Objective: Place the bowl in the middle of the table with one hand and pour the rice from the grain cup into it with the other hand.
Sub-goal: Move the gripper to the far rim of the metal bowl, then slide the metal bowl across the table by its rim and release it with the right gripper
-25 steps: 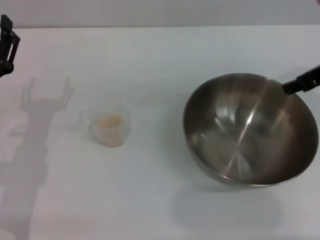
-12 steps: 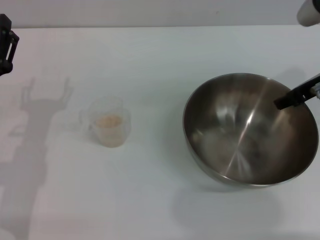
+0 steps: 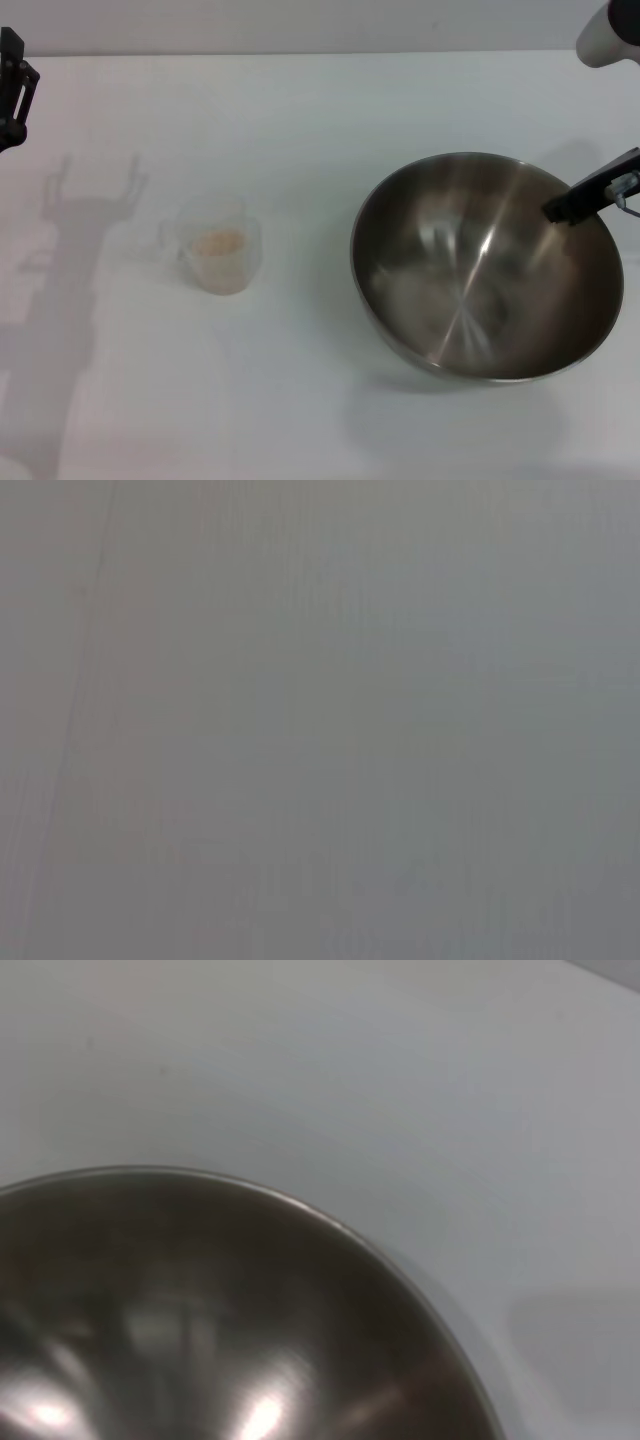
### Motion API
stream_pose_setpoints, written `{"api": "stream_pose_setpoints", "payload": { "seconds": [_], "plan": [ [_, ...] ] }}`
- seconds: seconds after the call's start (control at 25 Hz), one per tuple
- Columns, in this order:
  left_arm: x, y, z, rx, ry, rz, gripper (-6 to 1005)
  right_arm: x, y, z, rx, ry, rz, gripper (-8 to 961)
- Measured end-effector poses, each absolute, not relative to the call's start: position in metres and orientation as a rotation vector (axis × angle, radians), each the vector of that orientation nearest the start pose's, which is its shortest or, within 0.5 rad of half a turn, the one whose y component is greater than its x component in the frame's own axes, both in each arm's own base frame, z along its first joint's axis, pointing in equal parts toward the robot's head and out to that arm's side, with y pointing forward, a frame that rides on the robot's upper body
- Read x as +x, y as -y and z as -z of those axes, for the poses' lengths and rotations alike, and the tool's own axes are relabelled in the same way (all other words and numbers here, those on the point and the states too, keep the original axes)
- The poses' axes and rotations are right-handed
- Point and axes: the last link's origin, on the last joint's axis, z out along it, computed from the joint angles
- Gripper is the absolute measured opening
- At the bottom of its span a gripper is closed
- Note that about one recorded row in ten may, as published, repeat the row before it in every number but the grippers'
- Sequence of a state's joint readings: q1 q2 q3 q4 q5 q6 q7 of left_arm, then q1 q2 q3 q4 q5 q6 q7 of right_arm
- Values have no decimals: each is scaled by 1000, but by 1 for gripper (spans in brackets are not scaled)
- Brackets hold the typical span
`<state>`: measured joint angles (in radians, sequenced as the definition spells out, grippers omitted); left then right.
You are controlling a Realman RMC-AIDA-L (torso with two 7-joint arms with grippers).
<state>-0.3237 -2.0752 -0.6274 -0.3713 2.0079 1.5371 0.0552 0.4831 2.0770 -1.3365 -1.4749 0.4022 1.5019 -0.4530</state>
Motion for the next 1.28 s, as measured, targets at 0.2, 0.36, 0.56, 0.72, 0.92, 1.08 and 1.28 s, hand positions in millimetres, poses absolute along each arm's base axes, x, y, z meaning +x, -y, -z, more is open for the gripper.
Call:
{"api": "stream_pose_setpoints", "payload": {
  "seconds": [0.2, 0.36, 0.56, 0.72, 0.92, 1.08, 1.28],
  "plan": [
    [-286, -291, -2, -1359, 304, 932, 864, 211, -356, -40, -2308, -1044, 388, 101],
    [-286, -291, -2, -1358, 303, 934, 864, 208, -359, -47, -2316, -1055, 314, 85],
    [-286, -290, -2, -1360, 303, 938, 864, 204, -362, -54, -2324, -1061, 223, 65],
    [-285, -289, -1, -1361, 301, 939, 864, 201, -365, -59, -2324, -1058, 151, 49],
    [-285, -288, -1, -1362, 302, 940, 864, 199, -366, -65, -2330, -1053, 73, 31],
    [-285, -288, 0, -1365, 301, 940, 864, 199, -366, -67, -2326, -1030, 23, 22],
    [-285, -288, 0, -1366, 301, 941, 864, 198, -368, -68, -2326, -998, -46, 22]
  ]
}}
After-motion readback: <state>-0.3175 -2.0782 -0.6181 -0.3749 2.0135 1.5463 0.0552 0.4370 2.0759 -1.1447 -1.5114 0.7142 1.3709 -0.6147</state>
